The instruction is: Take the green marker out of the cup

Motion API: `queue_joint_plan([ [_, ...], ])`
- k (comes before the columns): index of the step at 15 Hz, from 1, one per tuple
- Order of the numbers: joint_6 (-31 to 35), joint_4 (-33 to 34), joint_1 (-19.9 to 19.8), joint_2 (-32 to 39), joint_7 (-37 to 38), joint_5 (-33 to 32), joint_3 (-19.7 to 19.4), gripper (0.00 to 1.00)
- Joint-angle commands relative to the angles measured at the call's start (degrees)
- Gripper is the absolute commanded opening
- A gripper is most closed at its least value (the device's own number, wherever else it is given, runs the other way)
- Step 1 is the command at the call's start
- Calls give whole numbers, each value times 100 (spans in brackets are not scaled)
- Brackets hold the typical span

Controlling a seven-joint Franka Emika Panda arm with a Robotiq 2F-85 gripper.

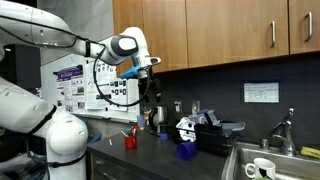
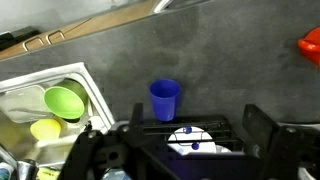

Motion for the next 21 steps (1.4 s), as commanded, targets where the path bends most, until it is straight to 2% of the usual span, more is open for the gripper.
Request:
queue_joint_plan([
  [1,-22,21,35,4,19,-20,-22,100],
  [6,-22,21,35,3,20,-20,-22,100],
  [10,39,-355,216,-221,69,3,257,100],
  [15,59,-882,769,-524,158,209,764,100],
  [21,-64,-1169,1546,-805,190,907,1144,100],
])
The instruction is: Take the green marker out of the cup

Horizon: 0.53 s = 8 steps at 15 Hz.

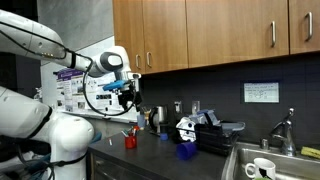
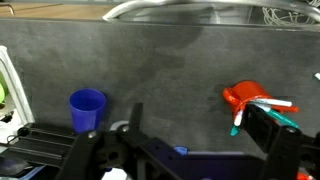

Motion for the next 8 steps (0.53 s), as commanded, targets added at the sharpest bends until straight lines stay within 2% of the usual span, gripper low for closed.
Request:
queue_joint_plan([
  [1,-125,-180,412,-242,15,358,161,100],
  [2,-45,-80,255,-82,8,208,101,100],
  [4,-62,-137,387,-136,1,268,154,100],
  [8,-64,-146,398,-145,0,270,157,100],
])
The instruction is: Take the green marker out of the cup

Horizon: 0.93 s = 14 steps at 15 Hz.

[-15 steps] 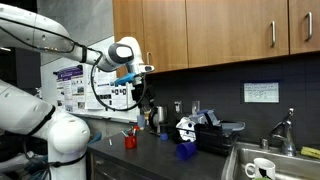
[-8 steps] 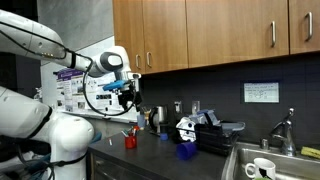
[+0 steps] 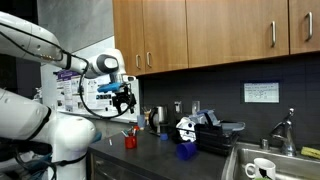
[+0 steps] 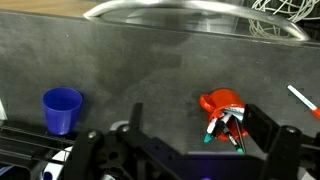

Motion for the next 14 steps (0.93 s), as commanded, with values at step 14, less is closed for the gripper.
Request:
queue_joint_plan([
  [14,1417,189,766,1485,432,349,1184,100],
])
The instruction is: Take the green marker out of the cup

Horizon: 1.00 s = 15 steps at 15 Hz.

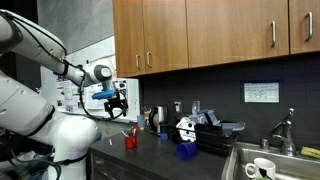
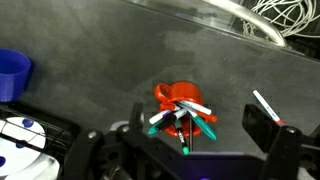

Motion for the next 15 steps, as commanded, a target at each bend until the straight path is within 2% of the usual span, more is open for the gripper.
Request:
queue_joint_plan([
  [1,648,244,49,810,133,-104,206,100],
  [7,1227,521,35,1690,115,-249,221,100],
  [15,1327,780,80,2434,84,-343,198,100],
])
